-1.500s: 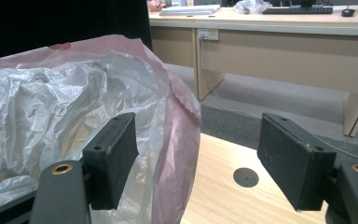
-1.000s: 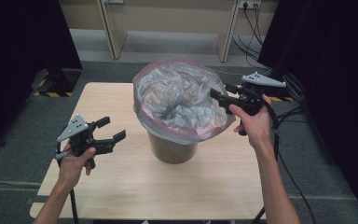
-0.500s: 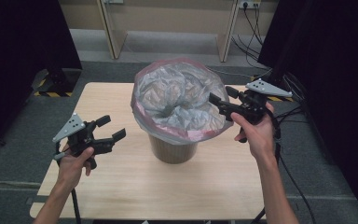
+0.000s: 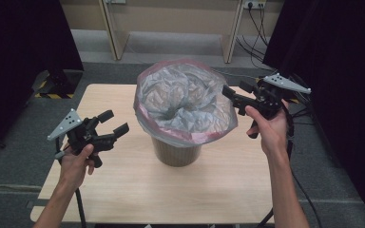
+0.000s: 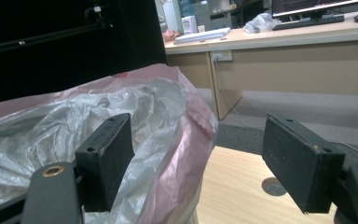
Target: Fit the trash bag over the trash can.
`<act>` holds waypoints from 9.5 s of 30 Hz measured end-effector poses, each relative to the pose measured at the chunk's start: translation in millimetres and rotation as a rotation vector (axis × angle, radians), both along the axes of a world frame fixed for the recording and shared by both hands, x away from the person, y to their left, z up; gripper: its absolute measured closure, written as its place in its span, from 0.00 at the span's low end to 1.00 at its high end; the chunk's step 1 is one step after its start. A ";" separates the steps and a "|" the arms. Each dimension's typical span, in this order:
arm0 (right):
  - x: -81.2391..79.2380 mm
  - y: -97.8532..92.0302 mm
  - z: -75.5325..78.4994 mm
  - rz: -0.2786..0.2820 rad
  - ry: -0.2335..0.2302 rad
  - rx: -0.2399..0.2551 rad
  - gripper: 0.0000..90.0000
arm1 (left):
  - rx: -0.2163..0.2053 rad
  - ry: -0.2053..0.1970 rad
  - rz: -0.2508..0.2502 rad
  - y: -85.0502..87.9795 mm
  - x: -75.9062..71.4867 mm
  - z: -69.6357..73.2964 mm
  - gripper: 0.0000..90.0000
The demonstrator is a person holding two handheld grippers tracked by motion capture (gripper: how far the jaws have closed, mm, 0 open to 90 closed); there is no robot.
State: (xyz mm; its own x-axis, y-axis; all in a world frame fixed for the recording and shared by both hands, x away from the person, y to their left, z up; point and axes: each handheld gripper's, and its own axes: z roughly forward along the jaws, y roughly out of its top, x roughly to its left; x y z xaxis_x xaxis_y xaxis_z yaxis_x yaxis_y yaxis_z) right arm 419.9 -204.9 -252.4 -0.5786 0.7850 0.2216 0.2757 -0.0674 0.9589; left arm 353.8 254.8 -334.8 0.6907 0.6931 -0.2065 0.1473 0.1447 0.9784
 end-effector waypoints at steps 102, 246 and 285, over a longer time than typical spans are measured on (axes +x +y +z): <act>109.6 36.2 -157.2 0.020 0.359 -0.349 0.81 | 0.359 0.167 0.001 -36.2 13.6 -120.3 0.92; 63.0 219.3 -8.8 0.190 0.326 -0.846 0.18 | 0.610 0.464 0.106 19.9 21.9 -152.6 0.05; 102.9 197.6 -67.5 0.076 0.707 -0.884 0.23 | 0.610 0.463 0.106 19.9 21.7 -152.6 0.05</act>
State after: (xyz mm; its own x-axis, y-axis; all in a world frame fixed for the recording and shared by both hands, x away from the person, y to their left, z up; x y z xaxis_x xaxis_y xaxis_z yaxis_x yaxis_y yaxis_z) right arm 522.8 -7.3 -319.9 -0.5963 0.7969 -0.0972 0.7489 0.5958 0.2902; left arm 375.6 274.7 -487.4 0.5509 0.8344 -0.0186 0.5765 -0.3643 0.7314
